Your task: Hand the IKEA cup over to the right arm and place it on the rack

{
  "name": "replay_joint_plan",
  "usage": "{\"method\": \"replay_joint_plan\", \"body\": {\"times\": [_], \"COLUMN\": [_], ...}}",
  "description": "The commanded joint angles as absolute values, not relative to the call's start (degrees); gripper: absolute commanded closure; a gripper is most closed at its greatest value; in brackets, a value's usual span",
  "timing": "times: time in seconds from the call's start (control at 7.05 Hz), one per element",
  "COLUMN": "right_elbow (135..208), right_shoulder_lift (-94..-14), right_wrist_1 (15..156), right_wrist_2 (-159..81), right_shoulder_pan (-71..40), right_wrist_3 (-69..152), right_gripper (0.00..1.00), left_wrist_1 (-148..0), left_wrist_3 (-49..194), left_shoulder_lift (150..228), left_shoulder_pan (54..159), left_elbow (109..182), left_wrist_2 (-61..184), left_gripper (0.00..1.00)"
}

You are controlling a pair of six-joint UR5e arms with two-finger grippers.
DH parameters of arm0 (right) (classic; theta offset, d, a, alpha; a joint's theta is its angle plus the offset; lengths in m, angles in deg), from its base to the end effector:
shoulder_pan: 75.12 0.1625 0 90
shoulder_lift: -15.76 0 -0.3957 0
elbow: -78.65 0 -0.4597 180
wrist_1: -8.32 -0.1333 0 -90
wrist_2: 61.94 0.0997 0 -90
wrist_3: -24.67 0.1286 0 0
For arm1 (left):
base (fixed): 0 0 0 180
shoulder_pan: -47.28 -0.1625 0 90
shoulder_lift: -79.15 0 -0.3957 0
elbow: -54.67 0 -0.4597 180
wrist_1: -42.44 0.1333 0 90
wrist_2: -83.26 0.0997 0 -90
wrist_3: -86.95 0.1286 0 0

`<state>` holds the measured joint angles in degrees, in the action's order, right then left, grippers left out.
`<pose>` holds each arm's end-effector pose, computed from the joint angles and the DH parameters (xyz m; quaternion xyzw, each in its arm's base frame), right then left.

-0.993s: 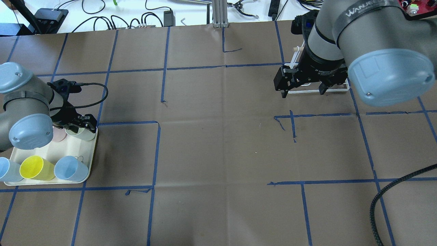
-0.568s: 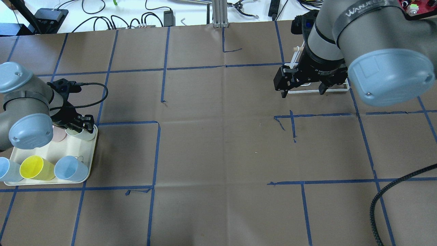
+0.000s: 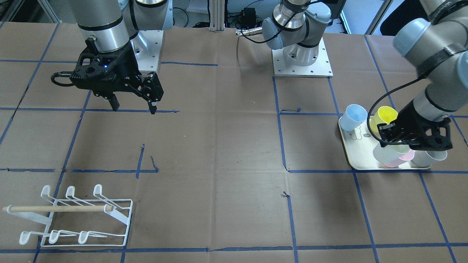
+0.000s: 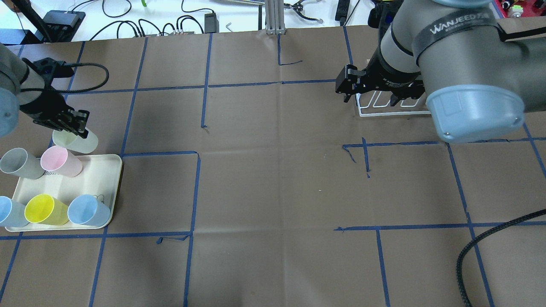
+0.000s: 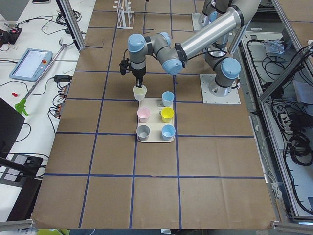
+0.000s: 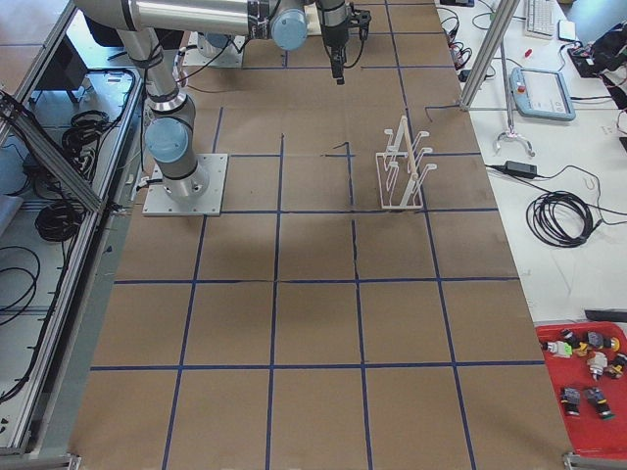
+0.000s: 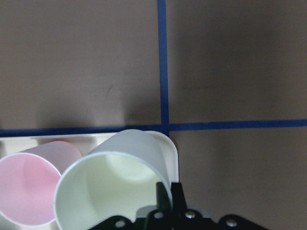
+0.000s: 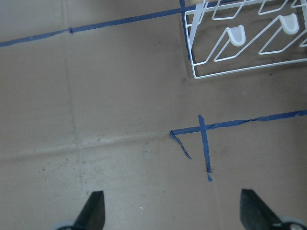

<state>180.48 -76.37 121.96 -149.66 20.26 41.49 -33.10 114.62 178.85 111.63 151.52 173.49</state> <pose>0.1909 -0.5507 0.3798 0.0965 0.9877 -0.1153 0.0427 0.1410 -0.6004 0.2894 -0.0177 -0.9997 -0.0172 0.0064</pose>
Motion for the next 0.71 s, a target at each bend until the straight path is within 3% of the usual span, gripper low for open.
{"method": "replay_joint_plan", "body": {"times": [0.0,0.28,0.57], "right_elbow": [184.28,186.66,192.79], "right_shoulder_lift": [-76.87,-76.96,-76.96], "right_wrist_1": [131.66,138.65,155.72], "right_wrist_2": [-145.46,-144.12,-139.22], "right_shoulder_pan": [20.42,20.51,20.59], "right_wrist_3": [51.87,55.33,65.75], "right_gripper": [0.00,0.00,0.00], "left_wrist_1": [-49.53,-52.05,-47.69], "left_wrist_3": [114.55,114.90,115.78], "left_shoulder_lift": [179.86,180.84,181.01], "left_shoulder_pan": [111.88,111.97,114.24], "left_elbow": [137.35,133.87,133.95], "left_wrist_2": [173.53,172.74,163.67], "left_gripper": [1.00,1.00,1.00]}}
